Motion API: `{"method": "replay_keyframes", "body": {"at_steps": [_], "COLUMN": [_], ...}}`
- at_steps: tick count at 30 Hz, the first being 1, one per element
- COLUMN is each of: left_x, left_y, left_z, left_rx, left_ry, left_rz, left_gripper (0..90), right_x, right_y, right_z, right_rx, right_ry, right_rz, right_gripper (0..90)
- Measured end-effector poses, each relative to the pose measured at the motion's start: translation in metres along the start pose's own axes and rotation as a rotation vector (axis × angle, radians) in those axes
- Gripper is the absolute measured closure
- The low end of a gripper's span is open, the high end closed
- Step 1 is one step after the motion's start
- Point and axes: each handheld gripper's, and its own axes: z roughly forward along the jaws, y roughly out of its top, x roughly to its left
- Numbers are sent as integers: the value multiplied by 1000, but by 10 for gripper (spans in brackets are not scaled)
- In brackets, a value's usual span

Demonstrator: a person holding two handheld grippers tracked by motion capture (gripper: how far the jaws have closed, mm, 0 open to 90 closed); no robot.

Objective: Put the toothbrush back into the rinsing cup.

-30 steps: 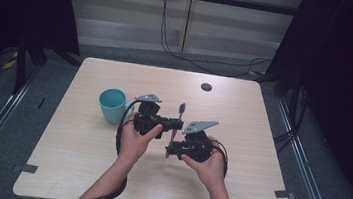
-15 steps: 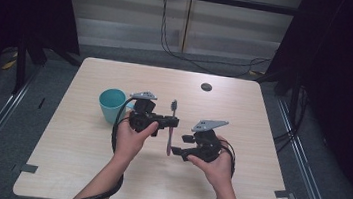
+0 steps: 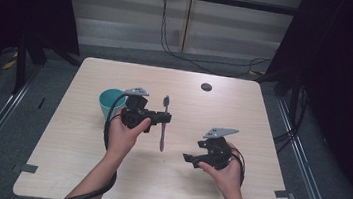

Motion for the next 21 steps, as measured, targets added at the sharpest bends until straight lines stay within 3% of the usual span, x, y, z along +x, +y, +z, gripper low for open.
{"method": "replay_keyframes", "body": {"at_steps": [6,21], "left_x": [2,5], "left_y": [3,8], "left_z": [-5,-14], "left_rx": [-2,5], "left_ry": [16,40], "left_rz": [6,12], "left_gripper": [809,809], "right_x": [-9,-17], "right_y": [-15,-42], "right_z": [-3,4], "right_rx": [-3,42], "right_ry": [-19,-61], "right_rz": [33,34], "right_gripper": [191,155]}}
